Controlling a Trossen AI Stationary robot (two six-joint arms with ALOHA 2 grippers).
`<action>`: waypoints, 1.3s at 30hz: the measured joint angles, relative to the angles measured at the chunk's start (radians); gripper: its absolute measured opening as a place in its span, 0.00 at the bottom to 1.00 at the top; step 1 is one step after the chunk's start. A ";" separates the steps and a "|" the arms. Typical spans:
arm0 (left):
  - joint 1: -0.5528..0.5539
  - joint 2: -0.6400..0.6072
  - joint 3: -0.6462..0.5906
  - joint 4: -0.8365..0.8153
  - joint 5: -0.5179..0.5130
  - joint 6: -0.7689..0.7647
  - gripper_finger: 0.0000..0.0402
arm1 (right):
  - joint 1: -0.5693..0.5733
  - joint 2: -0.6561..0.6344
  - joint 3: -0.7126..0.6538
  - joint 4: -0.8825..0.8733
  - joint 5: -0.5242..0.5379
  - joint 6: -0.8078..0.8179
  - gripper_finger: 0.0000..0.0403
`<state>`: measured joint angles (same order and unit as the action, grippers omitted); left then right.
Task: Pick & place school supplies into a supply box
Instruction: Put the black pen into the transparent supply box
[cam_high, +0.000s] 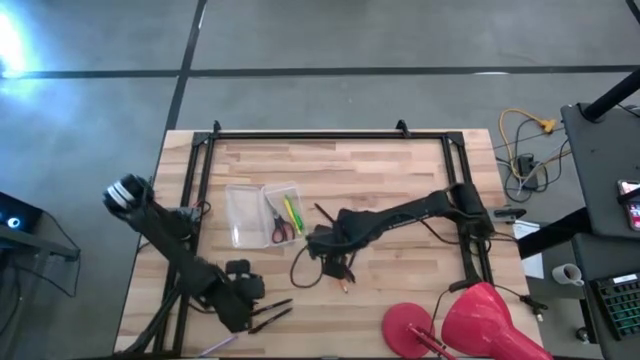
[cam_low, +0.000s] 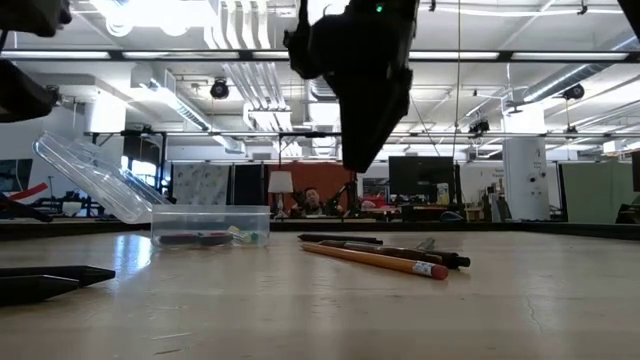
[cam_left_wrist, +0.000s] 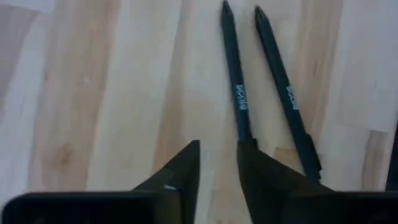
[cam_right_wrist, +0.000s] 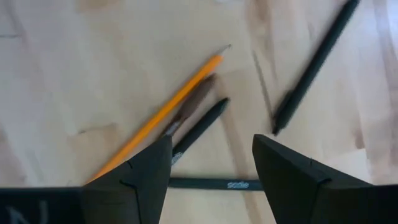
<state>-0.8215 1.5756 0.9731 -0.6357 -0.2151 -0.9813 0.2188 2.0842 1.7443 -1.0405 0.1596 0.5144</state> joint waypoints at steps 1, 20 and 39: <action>-0.005 0.030 0.030 -0.018 0.000 -0.002 0.27 | 0.009 -0.002 0.000 0.000 0.001 -0.003 0.53; -0.015 0.225 0.069 0.046 -0.016 0.001 0.44 | 0.060 -0.003 0.000 -0.089 0.097 0.095 0.53; 0.013 0.037 0.022 -0.050 -0.036 -0.013 0.03 | 0.079 -0.138 -0.042 -0.190 0.401 0.458 0.53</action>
<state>-0.8082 1.6128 0.9955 -0.6860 -0.2508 -0.9948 0.2974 1.9463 1.7021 -1.2302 0.5607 0.9725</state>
